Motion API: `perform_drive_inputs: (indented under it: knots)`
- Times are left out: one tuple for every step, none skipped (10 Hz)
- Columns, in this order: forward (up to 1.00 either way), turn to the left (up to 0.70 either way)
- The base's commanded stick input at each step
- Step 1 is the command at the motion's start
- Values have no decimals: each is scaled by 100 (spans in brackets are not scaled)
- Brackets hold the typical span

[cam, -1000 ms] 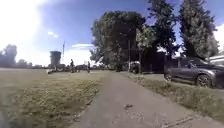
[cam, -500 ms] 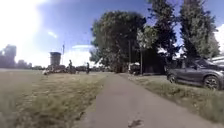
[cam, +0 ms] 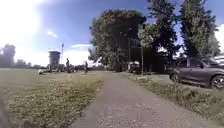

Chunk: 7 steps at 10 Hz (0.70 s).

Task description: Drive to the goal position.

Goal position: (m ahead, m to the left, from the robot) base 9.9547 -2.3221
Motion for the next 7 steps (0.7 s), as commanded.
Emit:
perform_drive_inputs:
  knots:
    - [100, 0]
    - [100, 0]
    - [100, 0]
    - [100, 0]
    - [100, 0]
    - [100, 0]
    - [100, 0]
